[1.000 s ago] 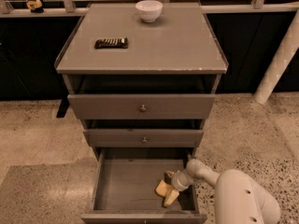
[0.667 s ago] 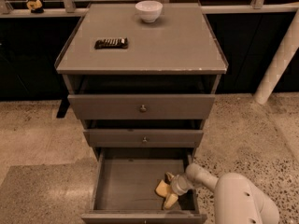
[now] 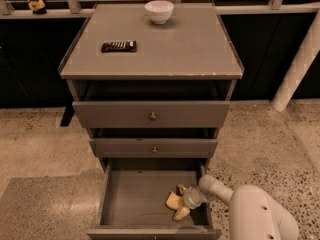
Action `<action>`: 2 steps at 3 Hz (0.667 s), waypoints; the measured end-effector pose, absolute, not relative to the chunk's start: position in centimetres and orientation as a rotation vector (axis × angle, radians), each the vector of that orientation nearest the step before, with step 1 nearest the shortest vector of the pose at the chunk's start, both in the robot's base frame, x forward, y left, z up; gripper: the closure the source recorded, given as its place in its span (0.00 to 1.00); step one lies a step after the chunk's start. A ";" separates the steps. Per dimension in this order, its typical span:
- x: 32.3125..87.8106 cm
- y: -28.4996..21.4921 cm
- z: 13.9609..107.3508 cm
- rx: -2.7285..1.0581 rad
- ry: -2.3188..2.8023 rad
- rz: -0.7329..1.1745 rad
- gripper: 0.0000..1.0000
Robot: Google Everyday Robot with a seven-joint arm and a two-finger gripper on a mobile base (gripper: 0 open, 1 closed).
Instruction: Pick sponge from bottom drawer and place on counter
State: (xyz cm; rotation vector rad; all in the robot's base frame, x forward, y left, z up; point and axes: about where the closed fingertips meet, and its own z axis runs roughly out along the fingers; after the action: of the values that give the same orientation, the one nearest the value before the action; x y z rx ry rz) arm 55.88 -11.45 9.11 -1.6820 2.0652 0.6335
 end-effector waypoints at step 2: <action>55.9 -11.5 9.8 -1.682 2.065 0.633 0.69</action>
Offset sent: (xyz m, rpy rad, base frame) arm 0.0000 0.0014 0.0051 -0.0002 0.0010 0.0084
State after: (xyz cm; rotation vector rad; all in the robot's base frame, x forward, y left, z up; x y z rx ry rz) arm 55.88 -11.45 9.80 -1.6820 2.0653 0.6334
